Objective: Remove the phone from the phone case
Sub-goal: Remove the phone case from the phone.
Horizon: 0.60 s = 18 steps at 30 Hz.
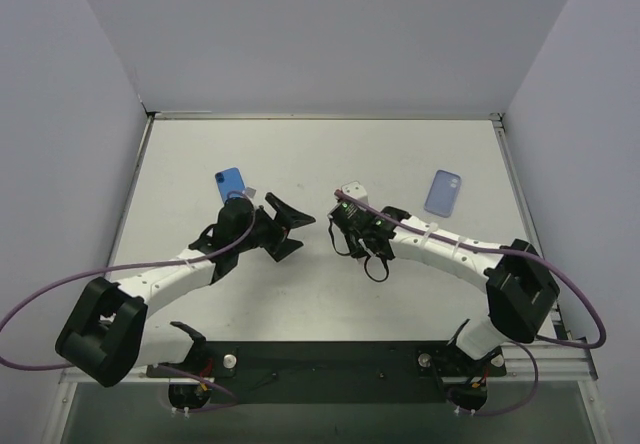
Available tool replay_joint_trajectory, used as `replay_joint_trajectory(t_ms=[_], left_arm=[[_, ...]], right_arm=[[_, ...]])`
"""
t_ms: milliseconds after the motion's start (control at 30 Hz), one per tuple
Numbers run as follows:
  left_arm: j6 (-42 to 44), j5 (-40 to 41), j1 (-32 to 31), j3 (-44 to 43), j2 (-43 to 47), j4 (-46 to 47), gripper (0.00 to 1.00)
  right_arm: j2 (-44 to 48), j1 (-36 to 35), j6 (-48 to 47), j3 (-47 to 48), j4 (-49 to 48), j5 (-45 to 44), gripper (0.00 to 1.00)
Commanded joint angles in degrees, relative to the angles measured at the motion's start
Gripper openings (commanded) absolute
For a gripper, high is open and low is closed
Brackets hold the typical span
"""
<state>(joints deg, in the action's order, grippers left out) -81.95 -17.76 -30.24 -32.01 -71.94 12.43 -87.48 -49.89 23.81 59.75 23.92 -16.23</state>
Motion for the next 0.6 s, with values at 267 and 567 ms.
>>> replay_joint_trajectory(t_ms=[267, 567], left_arm=[[9.6, -0.43, -1.58, 3.44, -10.49, 18.42, 0.94], [16.19, -4.92, -4.47, 2.92, -20.43, 28.62, 0.81]], right_arm=[[-6.12, -1.0, 0.97, -1.39, -11.08, 11.04, 0.0], [-5.86, 1.19, 2.29, -3.76, -13.55, 15.87, 0.0]])
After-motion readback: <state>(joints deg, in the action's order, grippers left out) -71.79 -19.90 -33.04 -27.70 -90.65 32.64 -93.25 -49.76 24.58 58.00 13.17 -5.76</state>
